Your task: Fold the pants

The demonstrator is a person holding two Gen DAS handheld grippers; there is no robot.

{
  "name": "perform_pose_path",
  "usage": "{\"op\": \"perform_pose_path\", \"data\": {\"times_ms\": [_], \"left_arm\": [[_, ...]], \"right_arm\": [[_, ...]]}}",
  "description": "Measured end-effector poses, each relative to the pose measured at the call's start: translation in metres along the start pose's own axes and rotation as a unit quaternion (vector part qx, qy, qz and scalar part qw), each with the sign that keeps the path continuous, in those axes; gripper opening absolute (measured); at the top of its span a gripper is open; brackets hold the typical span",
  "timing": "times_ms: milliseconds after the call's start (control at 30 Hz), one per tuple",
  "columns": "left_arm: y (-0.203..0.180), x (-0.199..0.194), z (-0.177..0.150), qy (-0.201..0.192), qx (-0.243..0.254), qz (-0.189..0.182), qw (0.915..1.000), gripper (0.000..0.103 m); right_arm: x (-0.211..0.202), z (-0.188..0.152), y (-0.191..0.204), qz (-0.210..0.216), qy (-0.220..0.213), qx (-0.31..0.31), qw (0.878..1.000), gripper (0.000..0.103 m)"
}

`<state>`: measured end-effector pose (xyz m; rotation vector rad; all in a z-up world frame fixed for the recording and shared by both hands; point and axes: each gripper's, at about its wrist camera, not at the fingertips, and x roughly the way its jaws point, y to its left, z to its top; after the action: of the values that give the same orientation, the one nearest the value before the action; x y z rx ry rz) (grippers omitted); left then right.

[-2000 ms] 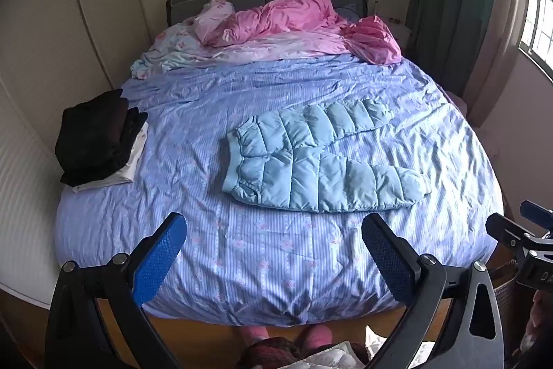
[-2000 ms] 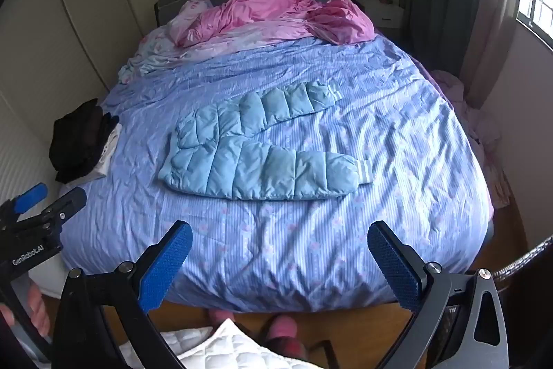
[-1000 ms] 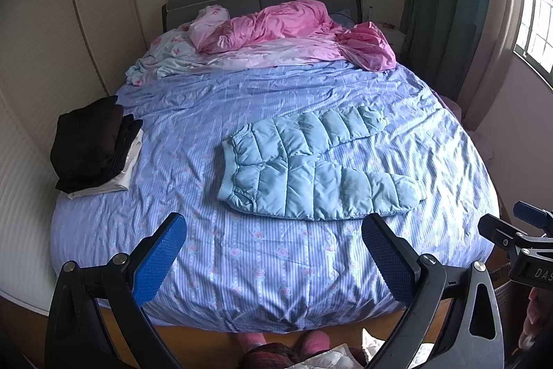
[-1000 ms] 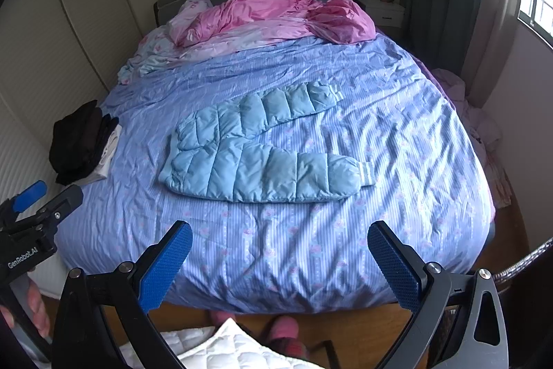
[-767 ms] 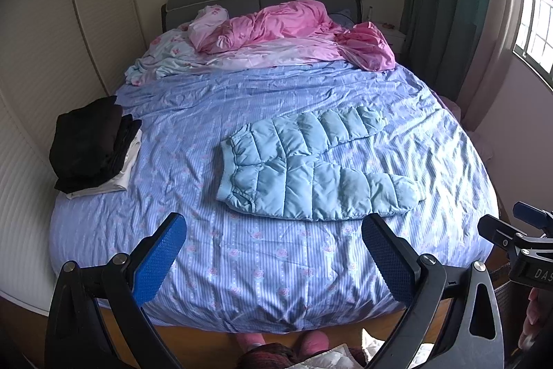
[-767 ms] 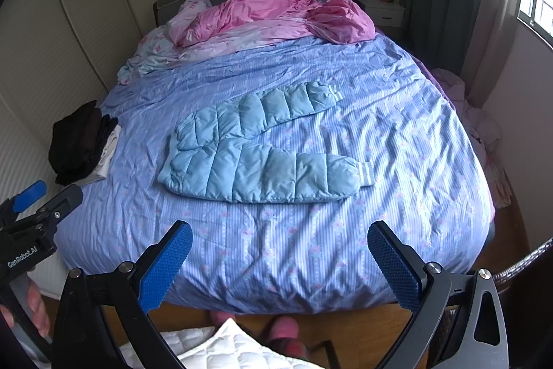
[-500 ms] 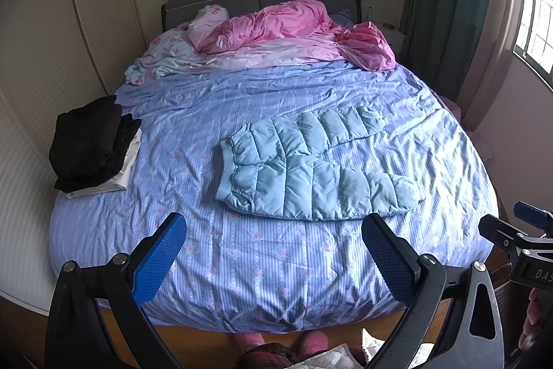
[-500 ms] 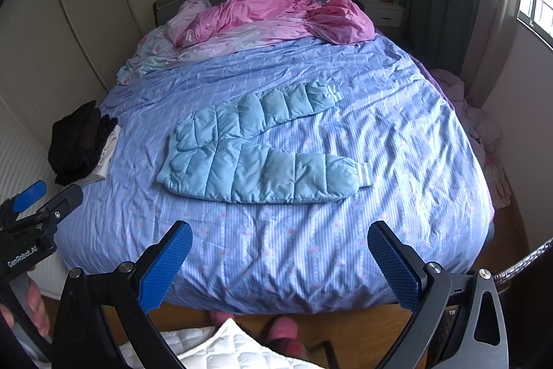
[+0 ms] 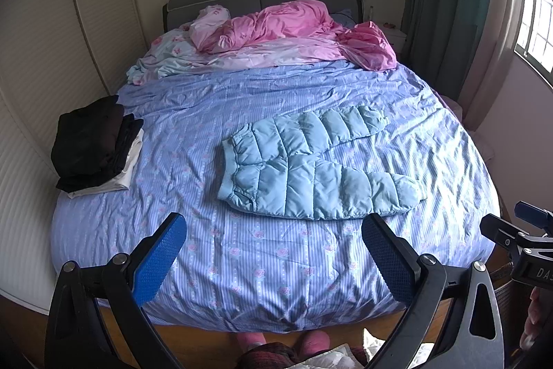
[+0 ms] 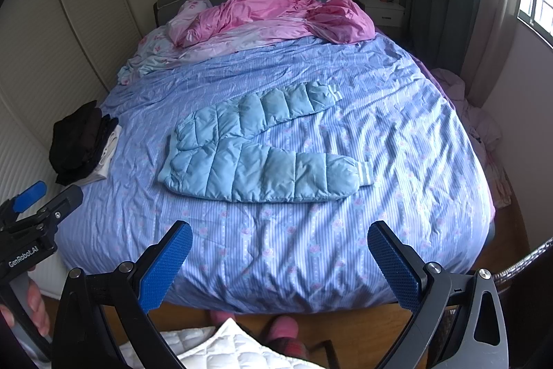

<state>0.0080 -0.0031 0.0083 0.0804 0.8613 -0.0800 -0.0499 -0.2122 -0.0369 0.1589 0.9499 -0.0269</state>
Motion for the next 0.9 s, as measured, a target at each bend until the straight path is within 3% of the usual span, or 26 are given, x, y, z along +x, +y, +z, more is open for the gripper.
{"op": "perform_pose_path", "data": {"times_ms": [900], "left_arm": [[-0.005, 0.008, -0.011, 0.009, -0.005, 0.0, 0.9999, 0.103]], "right_arm": [[0.004, 0.009, 0.009, 0.001, 0.008, -0.003, 1.0, 0.103]]}}
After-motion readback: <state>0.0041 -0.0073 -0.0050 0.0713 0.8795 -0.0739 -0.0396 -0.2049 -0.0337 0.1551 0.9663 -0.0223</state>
